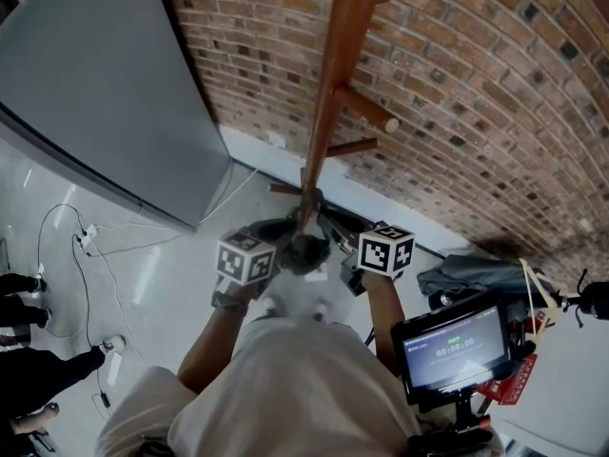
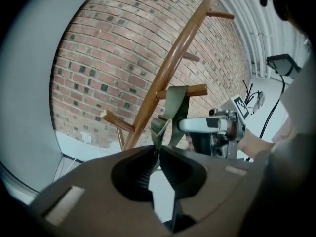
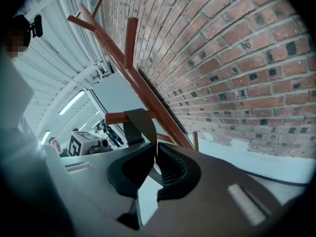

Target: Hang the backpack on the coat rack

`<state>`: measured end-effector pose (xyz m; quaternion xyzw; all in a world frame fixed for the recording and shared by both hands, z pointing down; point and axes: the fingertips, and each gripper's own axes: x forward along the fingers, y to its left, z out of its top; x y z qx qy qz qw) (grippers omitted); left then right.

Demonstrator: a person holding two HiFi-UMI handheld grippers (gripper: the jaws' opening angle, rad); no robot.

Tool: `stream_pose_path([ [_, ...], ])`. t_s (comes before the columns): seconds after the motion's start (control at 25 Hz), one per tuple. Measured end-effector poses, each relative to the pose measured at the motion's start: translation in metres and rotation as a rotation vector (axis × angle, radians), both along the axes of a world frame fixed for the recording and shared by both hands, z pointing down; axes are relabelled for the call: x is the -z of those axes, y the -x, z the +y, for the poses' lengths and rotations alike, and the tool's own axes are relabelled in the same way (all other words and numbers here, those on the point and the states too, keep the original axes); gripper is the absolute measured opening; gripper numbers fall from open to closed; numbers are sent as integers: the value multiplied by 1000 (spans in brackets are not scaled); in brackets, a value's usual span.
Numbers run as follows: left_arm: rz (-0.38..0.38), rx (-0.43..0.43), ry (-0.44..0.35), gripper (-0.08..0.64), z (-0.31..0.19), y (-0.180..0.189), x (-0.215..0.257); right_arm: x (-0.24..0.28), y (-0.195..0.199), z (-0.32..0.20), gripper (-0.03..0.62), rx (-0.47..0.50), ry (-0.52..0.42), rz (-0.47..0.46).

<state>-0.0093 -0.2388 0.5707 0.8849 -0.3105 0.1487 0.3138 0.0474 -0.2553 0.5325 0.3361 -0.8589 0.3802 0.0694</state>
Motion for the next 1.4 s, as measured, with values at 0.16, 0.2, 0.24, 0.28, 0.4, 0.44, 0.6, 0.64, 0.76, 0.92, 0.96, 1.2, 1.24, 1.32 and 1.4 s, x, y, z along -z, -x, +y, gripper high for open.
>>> stream_pose_path([
  [0.16,2,-4,6,34,-2,-3,-2,-2,1,-2,21,0,0,3],
  [0.2,3,-5,7,34,-3,-3,-3,-2,1,-2,23,-1,0,5],
  [0.24,3,-6,7,34,-4,-3,-3,-3,2,-3,23,-1,-1,7],
  [0.28,2,-7,7,34,-5,-4,-4,-3,2,-4,25,-1,0,10],
  [0.4,2,-7,11,34,-7,-5,-8,-7,2,-5,26,-1,4,12],
  [0.44,3,-7,11,35,-8,-5,-9,-8,3,-5,26,-2,5,12],
  [0.6,9,-6,15,37,-14,-6,-12,-11,2,-10,29,-12,9,13],
  [0.64,8,-7,16,37,-15,-6,-13,-12,2,-11,31,-15,13,12],
  [0.76,6,-9,22,37,-16,-6,-15,-14,3,-14,34,-21,20,8],
  [0.92,14,-14,20,41,-17,-9,-17,-13,1,-16,45,-35,11,23],
  [0.96,18,-19,20,46,-17,-10,-17,-15,2,-16,51,-35,15,18],
  [1.2,34,-23,16,80,-26,-15,-20,-17,6,-21,72,-33,7,32],
  [1.24,40,-18,15,89,-28,-15,-19,-16,7,-22,74,-33,4,35],
  [1.32,53,-8,12,99,-30,-15,-18,-16,8,-22,74,-29,0,34],
  [1.4,63,0,7,106,-31,-15,-17,-16,9,-23,74,-26,-2,26],
])
